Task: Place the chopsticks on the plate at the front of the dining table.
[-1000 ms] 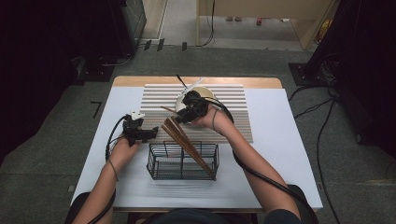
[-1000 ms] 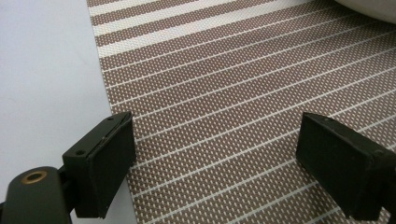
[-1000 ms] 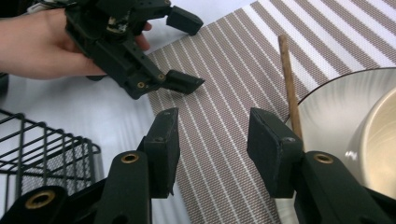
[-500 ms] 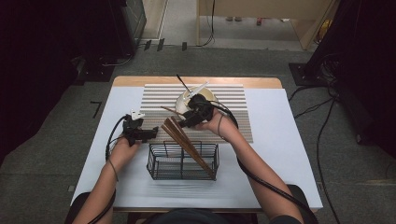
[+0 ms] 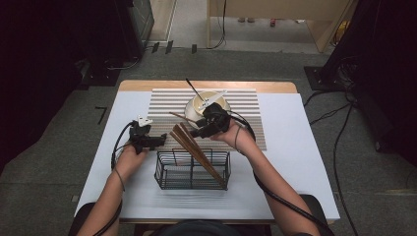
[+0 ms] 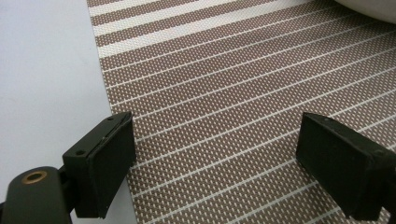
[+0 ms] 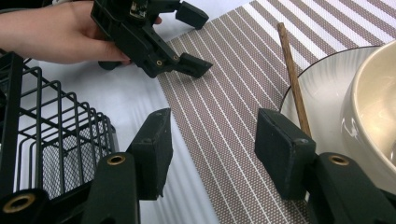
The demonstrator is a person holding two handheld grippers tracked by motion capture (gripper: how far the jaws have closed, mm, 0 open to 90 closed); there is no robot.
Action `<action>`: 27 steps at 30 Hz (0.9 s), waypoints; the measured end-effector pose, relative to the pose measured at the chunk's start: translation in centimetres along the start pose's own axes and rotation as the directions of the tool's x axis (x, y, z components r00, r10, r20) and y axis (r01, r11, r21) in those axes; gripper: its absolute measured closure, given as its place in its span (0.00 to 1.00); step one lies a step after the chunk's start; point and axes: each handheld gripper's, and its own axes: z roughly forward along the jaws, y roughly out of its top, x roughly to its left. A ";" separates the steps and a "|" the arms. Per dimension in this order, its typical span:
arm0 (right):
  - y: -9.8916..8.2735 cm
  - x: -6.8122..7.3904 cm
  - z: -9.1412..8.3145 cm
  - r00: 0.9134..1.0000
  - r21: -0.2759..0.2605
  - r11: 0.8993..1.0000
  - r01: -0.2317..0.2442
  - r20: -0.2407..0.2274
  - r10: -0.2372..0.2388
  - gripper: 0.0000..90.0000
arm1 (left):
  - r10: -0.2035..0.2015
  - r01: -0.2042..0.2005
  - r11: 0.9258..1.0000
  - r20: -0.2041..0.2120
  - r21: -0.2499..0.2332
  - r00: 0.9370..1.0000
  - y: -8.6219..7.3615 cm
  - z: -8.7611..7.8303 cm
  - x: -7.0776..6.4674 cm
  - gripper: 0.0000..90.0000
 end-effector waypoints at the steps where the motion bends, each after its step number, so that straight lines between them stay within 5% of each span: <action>1: 0.0 0.0 -0.1 1.000 0.000 1.000 0.001 -0.002 -0.001 0.52 | 0.000 0.000 1.000 0.000 0.000 1.000 0.0 0.0 0.0 0.14; 27: -1.4 1.2 -2.0 0.999 -0.026 1.000 0.012 0.038 -0.011 0.52 | 0.000 0.000 1.000 0.002 0.003 1.000 0.0 0.0 0.0 0.14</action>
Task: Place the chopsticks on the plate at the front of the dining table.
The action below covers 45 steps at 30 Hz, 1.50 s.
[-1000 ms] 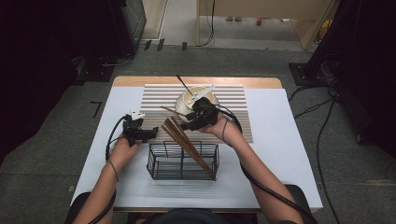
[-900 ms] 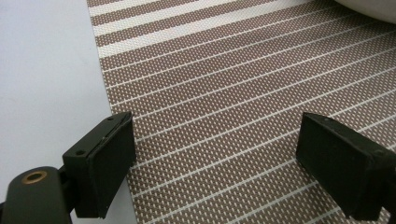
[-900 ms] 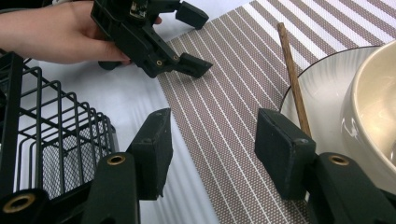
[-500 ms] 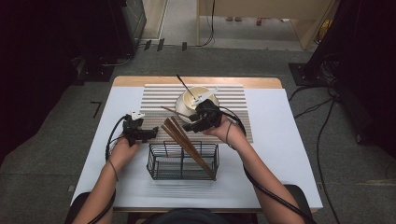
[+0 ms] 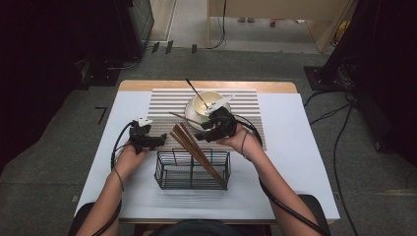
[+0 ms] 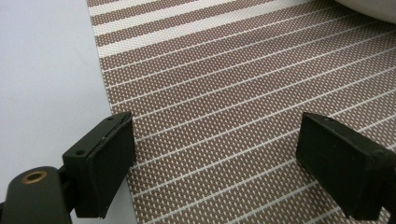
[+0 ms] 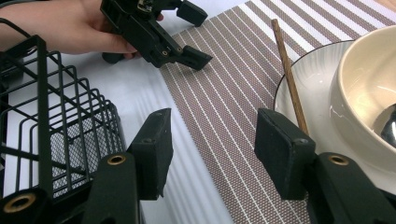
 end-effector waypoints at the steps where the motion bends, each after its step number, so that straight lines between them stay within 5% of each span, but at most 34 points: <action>1: 0.0 0.0 -0.1 1.000 0.000 1.000 0.001 0.000 -0.001 0.52 | 0.000 0.000 1.000 0.000 0.000 1.000 0.0 0.0 0.0 0.14; 45: 0.2 2.6 -4.1 1.000 -0.029 0.999 0.029 -0.001 -0.030 0.55 | 0.000 0.000 1.000 -0.001 -0.001 1.000 0.0 0.0 0.0 0.14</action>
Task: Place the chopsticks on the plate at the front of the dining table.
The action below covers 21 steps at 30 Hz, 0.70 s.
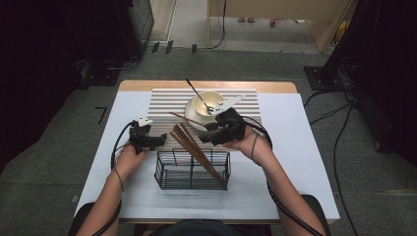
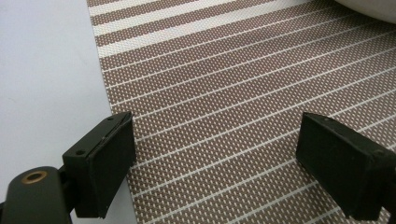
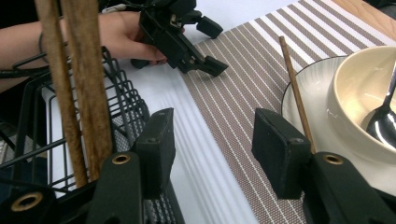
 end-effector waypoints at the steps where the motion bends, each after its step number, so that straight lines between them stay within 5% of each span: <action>1: 0.0 0.1 -0.1 1.000 0.000 1.000 0.001 -0.002 -0.001 0.55 | 0.000 0.000 1.000 0.000 0.000 1.000 0.0 0.0 0.0 0.14; 21: 0.5 2.0 -1.3 0.999 -0.010 1.000 0.029 -0.014 -0.029 0.58 | 0.000 0.000 1.000 0.000 -0.001 1.000 0.0 0.0 0.0 0.14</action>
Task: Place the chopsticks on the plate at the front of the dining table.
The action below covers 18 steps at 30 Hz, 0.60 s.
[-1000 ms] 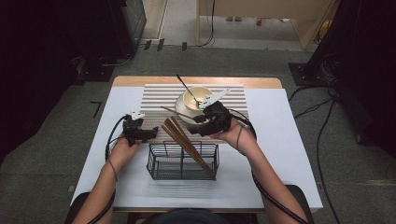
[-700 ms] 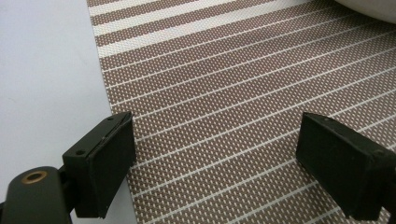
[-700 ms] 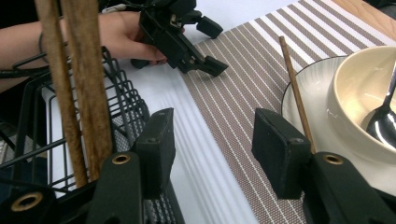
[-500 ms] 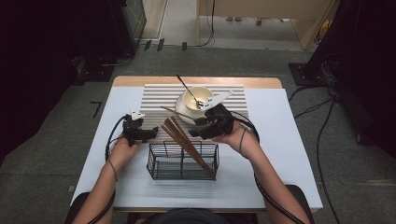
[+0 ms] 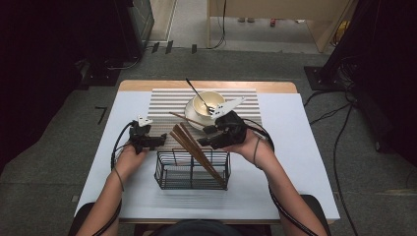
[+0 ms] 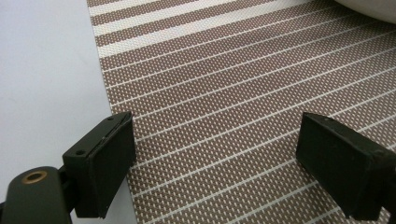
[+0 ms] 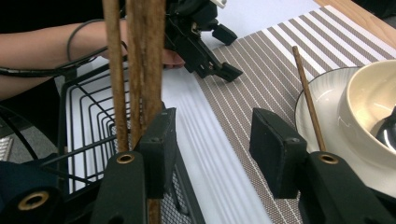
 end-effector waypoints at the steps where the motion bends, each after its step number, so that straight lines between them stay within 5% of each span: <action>1: 0.1 0.1 0.0 1.000 -0.002 1.000 0.005 -0.002 -0.005 0.58 | 0.000 0.000 1.000 0.000 0.000 1.000 0.0 0.0 0.0 0.14; 18: -0.1 1.4 -0.7 0.999 -0.014 1.000 0.016 -0.052 -0.017 0.71 | 0.000 0.000 1.000 -0.001 -0.001 1.000 0.0 0.0 0.0 0.14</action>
